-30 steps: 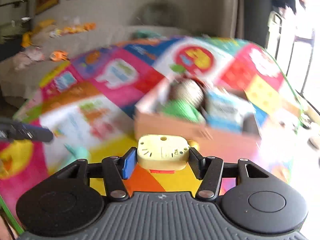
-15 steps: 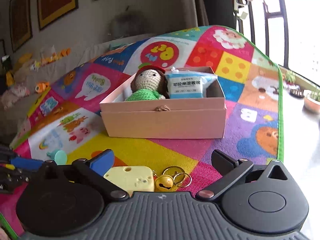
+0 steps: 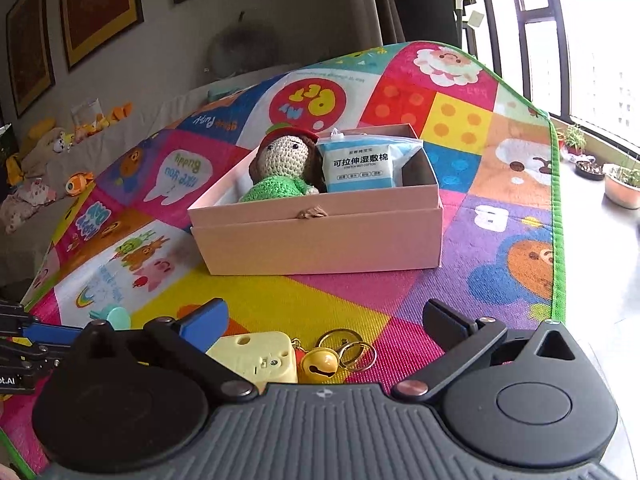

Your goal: Organize objects

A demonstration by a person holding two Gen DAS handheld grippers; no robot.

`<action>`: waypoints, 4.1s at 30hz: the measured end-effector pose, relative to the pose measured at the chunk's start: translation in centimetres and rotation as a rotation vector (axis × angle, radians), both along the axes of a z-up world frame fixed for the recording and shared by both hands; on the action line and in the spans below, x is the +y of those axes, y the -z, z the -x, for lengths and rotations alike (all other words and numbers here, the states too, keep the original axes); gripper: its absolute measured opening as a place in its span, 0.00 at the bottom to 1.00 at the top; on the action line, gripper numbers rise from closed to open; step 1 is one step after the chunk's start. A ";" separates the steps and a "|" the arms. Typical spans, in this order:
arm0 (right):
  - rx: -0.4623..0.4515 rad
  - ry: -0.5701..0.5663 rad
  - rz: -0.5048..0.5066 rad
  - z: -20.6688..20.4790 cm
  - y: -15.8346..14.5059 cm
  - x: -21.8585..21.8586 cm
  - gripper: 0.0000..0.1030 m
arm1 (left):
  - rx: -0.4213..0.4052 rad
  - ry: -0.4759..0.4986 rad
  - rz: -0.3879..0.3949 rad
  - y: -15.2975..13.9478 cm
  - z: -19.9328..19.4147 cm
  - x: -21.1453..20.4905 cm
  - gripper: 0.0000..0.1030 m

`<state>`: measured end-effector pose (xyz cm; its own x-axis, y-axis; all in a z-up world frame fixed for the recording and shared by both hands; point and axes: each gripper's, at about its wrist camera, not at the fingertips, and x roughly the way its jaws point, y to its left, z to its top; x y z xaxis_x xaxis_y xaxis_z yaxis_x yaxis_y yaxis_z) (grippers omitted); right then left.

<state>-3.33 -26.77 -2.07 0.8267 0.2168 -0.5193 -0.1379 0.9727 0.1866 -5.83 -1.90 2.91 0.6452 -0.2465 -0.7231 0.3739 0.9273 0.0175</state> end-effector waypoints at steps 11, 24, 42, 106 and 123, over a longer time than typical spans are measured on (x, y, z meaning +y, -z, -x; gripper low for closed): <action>0.032 0.004 0.000 -0.5 0.2 0.0 1.00 | -0.045 -0.170 0.016 -0.1 -1.5 5.5 0.30; 0.055 -0.129 0.147 2.9 -0.2 2.0 1.00 | -0.029 -0.087 0.060 2.0 -0.9 4.1 0.32; 0.115 -0.155 0.197 3.8 1.4 3.3 1.00 | -0.074 -0.076 0.056 2.1 -0.5 4.8 0.21; 0.091 -0.210 0.233 1.1 -0.9 3.9 0.54 | -0.121 -0.127 0.071 2.8 -1.2 5.5 0.20; -0.166 -0.118 0.093 5.7 -7.1 -0.1 0.54 | -0.342 -0.007 0.056 -8.9 -3.3 0.5 0.16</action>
